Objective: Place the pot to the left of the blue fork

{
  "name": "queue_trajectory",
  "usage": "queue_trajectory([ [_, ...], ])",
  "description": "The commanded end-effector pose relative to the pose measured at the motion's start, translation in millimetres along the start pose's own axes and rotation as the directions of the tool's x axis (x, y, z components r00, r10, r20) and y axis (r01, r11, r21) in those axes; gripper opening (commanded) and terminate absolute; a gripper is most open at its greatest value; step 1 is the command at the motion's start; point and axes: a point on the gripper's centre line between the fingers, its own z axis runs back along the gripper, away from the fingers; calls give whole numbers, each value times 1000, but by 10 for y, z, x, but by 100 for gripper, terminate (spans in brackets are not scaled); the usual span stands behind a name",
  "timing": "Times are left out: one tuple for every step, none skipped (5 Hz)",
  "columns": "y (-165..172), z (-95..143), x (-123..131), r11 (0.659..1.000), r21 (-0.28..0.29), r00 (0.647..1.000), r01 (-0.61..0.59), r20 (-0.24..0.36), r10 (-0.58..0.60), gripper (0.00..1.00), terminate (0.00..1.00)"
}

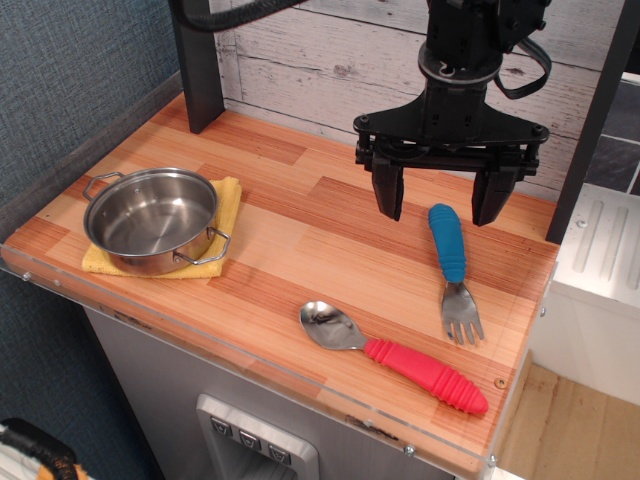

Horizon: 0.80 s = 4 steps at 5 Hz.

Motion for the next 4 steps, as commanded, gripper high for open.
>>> queue_trajectory([
  [0, 0, 0, 1000, 0, 1000, 0, 0, 0, 100, 0],
  [283, 38, 77, 984, 60, 986, -165, 23, 164, 100, 0],
  [615, 19, 105, 933, 94, 938, -346, 50, 343, 100, 0],
  [987, -8, 148, 816, 134, 827, -563, 90, 555, 100, 0],
])
